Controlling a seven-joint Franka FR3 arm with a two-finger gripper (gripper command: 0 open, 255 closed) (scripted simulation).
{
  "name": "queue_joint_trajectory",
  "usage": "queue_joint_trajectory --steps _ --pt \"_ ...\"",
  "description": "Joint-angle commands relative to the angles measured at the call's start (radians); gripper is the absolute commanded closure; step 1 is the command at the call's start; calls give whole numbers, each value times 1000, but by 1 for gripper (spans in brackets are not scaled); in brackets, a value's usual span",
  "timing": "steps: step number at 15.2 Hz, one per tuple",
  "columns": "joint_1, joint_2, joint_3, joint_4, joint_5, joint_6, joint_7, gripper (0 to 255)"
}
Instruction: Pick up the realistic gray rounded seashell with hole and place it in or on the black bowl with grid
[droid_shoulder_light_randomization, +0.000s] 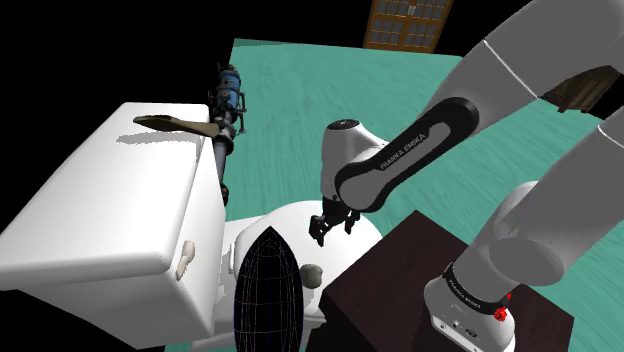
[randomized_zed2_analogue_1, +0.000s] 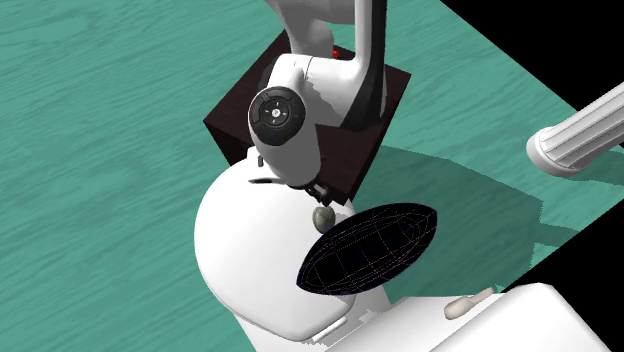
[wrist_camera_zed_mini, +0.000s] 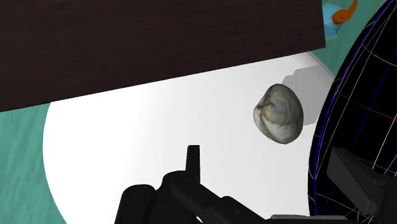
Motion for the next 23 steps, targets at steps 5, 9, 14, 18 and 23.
queue_joint_trajectory --steps 5,9,14,18,23 --pt "28 297 16 67 -77 208 173 0" --pt "73 430 -14 113 -120 286 248 0" --pt "106 514 -49 123 -153 361 271 0" --pt "118 541 -61 127 -161 383 277 0" --pt "118 541 -61 127 -161 383 277 0"
